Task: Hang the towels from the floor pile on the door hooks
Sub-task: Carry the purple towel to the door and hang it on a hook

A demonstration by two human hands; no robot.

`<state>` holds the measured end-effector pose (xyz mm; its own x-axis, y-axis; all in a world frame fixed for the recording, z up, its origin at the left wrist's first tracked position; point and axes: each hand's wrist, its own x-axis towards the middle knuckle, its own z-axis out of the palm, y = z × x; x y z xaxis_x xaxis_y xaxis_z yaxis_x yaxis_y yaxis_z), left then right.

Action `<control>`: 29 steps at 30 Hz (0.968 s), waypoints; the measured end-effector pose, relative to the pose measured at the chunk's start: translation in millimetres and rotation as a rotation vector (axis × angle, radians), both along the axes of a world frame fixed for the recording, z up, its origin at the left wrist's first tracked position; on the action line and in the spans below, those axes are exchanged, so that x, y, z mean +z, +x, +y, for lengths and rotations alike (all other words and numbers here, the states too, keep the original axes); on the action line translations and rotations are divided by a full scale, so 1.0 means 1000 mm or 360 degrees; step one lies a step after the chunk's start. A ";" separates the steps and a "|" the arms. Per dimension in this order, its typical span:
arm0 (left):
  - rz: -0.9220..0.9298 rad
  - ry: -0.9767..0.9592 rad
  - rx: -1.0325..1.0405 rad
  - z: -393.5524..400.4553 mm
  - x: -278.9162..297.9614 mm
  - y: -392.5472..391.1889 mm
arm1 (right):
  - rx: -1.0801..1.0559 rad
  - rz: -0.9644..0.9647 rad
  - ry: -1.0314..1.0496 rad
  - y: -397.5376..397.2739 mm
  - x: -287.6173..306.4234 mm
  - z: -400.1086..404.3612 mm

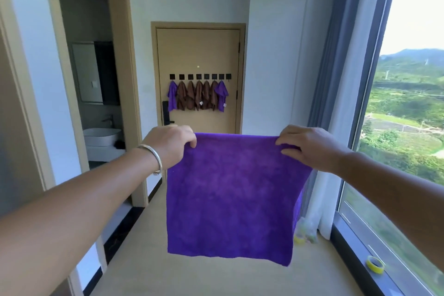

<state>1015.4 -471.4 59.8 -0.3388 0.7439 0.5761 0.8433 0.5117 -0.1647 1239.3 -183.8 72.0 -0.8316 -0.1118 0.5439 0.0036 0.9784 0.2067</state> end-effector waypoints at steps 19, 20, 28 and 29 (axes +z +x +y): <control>-0.0031 -0.0117 0.0136 0.093 0.047 -0.148 | 0.0068 -0.0049 0.0025 -0.185 0.038 0.106; -0.0029 -0.0126 0.0147 0.102 0.048 -0.158 | 0.0072 -0.0061 0.0027 -0.196 0.041 0.116; 0.0045 -0.0154 0.0196 0.175 0.056 -0.236 | 0.0009 -0.0067 0.0102 -0.279 0.056 0.193; 0.0059 -0.0154 0.0203 0.185 0.057 -0.247 | -0.0011 -0.0059 0.0119 -0.291 0.057 0.202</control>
<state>768.3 -286.9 116.9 -0.4140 0.7489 0.5175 0.7650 0.5943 -0.2480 948.2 18.7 129.4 -0.8520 -0.1453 0.5030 0.0013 0.9601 0.2795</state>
